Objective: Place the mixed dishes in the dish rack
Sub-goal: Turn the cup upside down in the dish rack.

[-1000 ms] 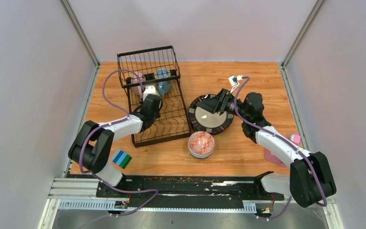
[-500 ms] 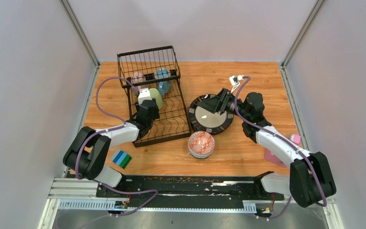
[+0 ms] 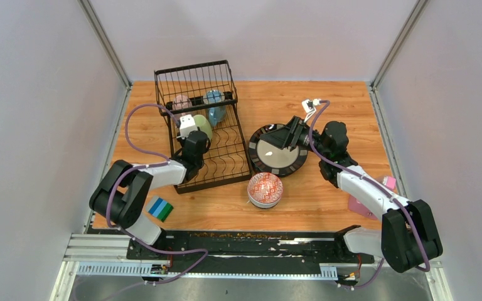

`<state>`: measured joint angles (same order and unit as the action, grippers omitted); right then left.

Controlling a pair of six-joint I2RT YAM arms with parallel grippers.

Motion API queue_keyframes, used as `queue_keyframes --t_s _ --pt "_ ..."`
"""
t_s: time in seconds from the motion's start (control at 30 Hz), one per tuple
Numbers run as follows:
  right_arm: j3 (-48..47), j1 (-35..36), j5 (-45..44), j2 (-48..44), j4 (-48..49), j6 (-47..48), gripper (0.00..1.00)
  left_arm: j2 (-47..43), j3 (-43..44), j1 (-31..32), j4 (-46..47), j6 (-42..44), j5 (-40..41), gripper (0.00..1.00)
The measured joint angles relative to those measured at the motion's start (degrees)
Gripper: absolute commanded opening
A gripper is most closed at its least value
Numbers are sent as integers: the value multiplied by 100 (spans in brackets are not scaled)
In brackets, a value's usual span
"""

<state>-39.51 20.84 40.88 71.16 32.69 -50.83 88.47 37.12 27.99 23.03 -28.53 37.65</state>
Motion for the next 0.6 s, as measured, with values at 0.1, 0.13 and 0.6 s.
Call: queue_keyframes --t_s 0.1,0.13,0.6 --pt "0 -4 7 0 -2 2 72 229 13 0 219 11 151 49" --pt "0 -9 9 0 -2 0 72 310 24 -2 280 11 184 52" --pt "2 -48 17 0 -7 2 72 358 35 0 688 -79 149 72"
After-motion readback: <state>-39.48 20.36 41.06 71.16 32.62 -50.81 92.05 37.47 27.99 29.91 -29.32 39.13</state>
